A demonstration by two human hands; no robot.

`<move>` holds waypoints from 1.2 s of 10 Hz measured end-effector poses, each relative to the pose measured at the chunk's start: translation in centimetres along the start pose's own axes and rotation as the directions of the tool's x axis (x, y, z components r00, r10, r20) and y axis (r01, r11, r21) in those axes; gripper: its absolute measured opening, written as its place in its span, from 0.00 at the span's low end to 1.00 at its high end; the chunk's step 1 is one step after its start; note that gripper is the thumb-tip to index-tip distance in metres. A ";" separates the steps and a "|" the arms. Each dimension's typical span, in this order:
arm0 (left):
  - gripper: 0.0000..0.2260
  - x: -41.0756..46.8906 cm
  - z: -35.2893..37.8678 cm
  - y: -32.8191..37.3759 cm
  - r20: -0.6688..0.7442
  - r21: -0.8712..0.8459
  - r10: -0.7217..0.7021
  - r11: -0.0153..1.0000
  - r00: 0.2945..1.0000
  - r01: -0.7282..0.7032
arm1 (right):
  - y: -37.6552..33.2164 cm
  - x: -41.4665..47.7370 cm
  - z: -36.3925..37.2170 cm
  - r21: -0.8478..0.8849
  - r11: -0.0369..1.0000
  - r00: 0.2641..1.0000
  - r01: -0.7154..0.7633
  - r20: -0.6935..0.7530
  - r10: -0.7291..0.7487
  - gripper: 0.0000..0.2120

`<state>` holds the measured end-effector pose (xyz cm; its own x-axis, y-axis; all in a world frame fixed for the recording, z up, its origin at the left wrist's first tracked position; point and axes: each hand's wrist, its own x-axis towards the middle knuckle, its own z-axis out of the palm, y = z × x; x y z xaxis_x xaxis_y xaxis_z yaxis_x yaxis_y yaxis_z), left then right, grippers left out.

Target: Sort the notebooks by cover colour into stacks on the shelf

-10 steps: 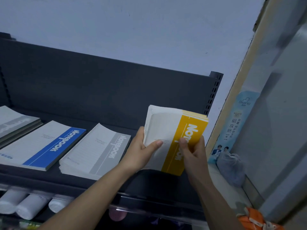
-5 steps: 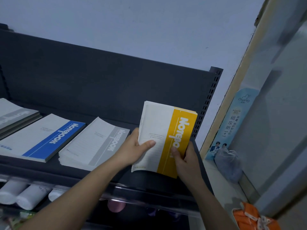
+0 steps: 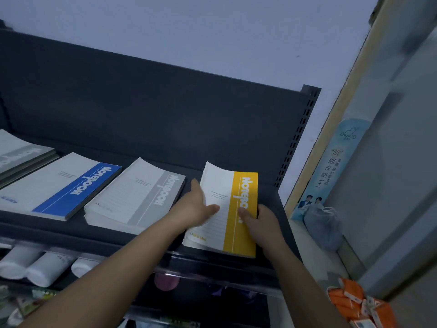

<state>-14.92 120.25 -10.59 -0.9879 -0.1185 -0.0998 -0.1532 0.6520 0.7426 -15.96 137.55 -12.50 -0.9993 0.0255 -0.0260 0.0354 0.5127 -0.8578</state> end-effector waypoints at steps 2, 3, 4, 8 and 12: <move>0.45 -0.1 0.3 0.3 0.035 0.107 -0.012 0.994 0.999 0.008 | -0.1 0.5 0.0 -0.102 0.993 0.998 -0.057 0.036 0.061 0.15; 0.45 0.2 0.3 0.4 0.027 0.150 -0.007 0.989 1.000 0.003 | -0.6 0.8 -0.1 -0.112 0.992 0.996 -0.065 0.051 0.071 0.15; 0.44 0.5 0.2 0.6 0.022 0.200 -0.013 0.980 1.000 0.009 | -0.7 0.8 -0.2 -0.126 0.990 0.994 -0.067 0.082 0.078 0.11; 0.39 0.4 1.0 0.4 -0.029 0.401 -0.049 0.914 0.998 0.056 | -0.6 1.0 -0.3 -0.599 0.801 0.996 0.024 0.083 0.033 0.20; 0.18 0.3 -0.9 0.6 -0.053 0.455 -0.033 0.889 0.998 0.054 | -2.0 0.5 -0.4 -0.748 0.609 0.945 0.265 0.075 -0.319 0.20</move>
